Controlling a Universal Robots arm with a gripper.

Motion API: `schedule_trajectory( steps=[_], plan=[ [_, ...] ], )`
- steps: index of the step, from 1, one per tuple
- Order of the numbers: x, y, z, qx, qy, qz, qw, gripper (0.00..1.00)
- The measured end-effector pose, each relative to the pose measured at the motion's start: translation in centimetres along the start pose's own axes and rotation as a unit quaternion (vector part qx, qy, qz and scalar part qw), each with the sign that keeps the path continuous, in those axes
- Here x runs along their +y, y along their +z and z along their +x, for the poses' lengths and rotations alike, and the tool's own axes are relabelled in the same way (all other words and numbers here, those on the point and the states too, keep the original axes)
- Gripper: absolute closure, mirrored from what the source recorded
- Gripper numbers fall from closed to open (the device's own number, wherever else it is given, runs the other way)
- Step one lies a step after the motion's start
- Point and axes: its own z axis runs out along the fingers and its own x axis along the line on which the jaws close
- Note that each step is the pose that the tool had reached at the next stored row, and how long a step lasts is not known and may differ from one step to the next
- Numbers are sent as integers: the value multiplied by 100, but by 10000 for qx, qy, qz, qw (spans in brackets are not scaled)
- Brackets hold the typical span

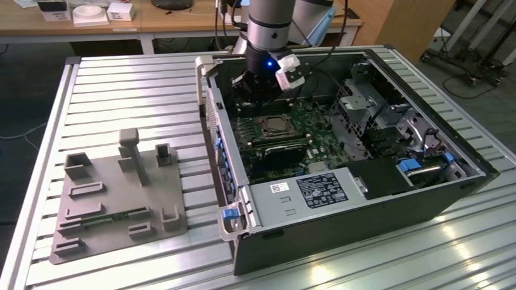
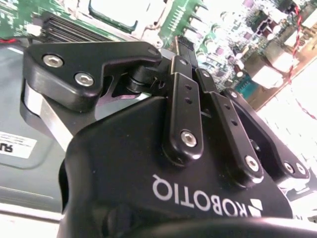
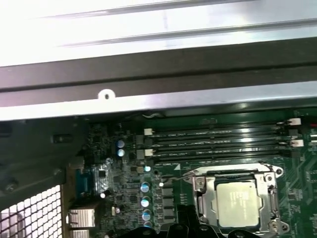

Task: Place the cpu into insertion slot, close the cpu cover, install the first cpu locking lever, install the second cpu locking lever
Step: 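Install the first cpu locking lever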

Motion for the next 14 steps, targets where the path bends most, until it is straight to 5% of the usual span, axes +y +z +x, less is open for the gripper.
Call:
schedule_trajectory(
  steps=[14],
  plan=[
    [-1, 0, 11, 3, -77, -4, 10000, 90]
  ],
)
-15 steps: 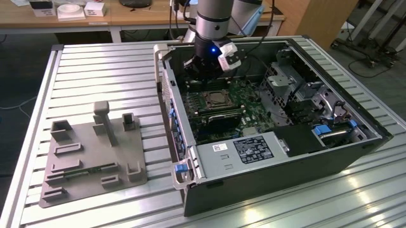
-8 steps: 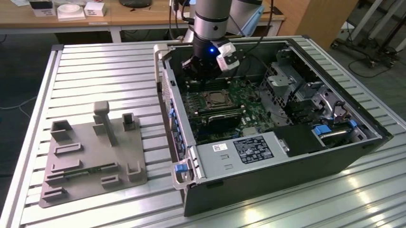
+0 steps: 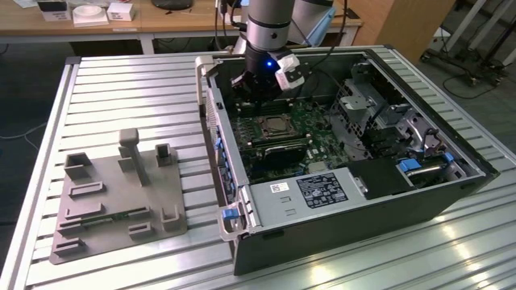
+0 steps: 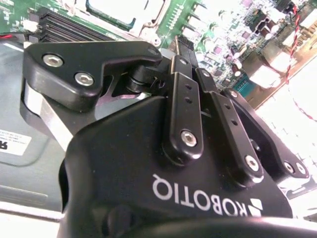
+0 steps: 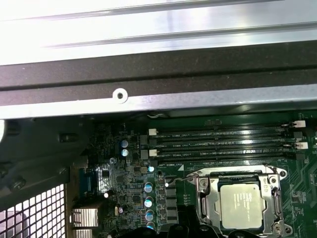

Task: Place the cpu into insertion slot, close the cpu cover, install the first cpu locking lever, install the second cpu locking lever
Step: 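Install the first cpu locking lever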

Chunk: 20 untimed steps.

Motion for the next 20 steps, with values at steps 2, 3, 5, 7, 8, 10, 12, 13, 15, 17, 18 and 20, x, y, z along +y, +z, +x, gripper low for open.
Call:
schedule_trajectory(
  steps=[2, 3, 5, 7, 8, 10, 12, 13, 15, 17, 18, 20],
  plan=[
    [0, 0, 0, 0, -8, 0, 10000, 90],
    [0, 0, 0, 0, -13, 0, 10000, 90],
    [0, 0, 0, 1, -21, -1, 10000, 90],
    [0, 0, 0, 1, -30, -1, 10000, 90],
    [0, 0, 0, 1, -34, -1, 10000, 90],
    [0, 0, 0, 1, -43, -1, 10000, 90],
    [0, 0, 0, 2, -51, -1, 10000, 90],
    [0, 0, 0, 2, -55, -1, 10000, 90],
    [0, 0, 0, 2, -63, -1, 10000, 90],
    [0, 0, 0, 2, -72, -1, 10000, 90],
    [0, 0, 0, 3, -76, -2, 10000, 90],
    [0, 0, 0, 4, -106, -2, 9999, 90]
  ],
)
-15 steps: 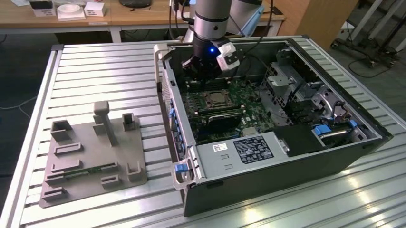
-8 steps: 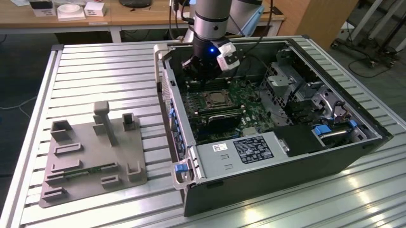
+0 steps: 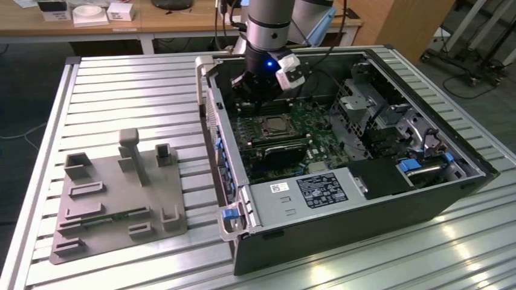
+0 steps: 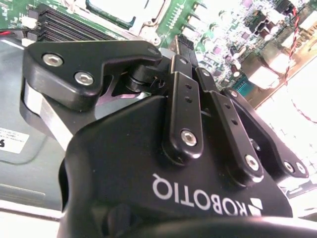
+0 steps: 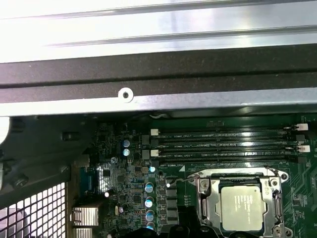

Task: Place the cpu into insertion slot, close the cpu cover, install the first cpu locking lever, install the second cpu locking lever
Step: 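Install the first cpu locking lever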

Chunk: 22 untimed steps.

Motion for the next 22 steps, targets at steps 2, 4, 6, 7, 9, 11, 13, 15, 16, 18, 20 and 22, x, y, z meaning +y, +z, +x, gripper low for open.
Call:
schedule_trajectory(
  steps=[2, 4, 6, 7, 9, 11, 13, 15, 16, 18, 20, 22],
  plan=[
    [0, 6, 0, 7, -243, -4, 9997, 90],
    [-1, 8, 1, 14, -421, -6, 9991, 90],
    [-1, 8, 1, 14, -433, -6, 9991, 90],
    [-1, 8, 1, 14, -433, -6, 9991, 90],
    [-1, -4, 4, 14, -434, -8, 9991, 90],
    [0, -21, 7, 14, -418, -8, 9991, 90],
    [0, -21, 8, 10, -332, -8, 9994, 90],
    [0, -22, 11, 6, -201, -5, 9998, 90],
    [-1, -23, 19, 6, -163, -3, 9999, 90],
    [-2, -26, 62, 5, -161, -9, 9999, 90],
    [0, -32, 99, 5, -161, -11, 9999, 90],
    [4, -42, 116, 6, -161, -11, 9999, 90]
  ],
)
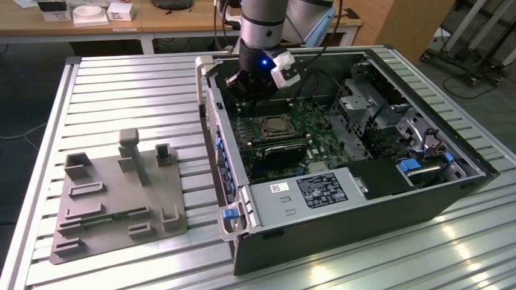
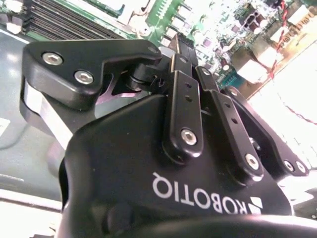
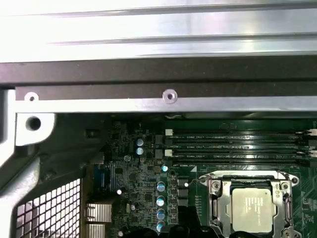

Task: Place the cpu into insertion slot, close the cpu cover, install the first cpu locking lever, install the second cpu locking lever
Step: 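Install the first cpu locking lever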

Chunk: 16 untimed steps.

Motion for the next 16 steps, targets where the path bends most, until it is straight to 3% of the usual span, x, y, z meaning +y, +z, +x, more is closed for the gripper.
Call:
schedule_trajectory(
  steps=[7, 16],
  plan=[
    [49, -50, 28, -1, 1, -1, 10000, 90],
    [145, -56, 45, -1, 2, -1, 10000, 90]
  ],
)
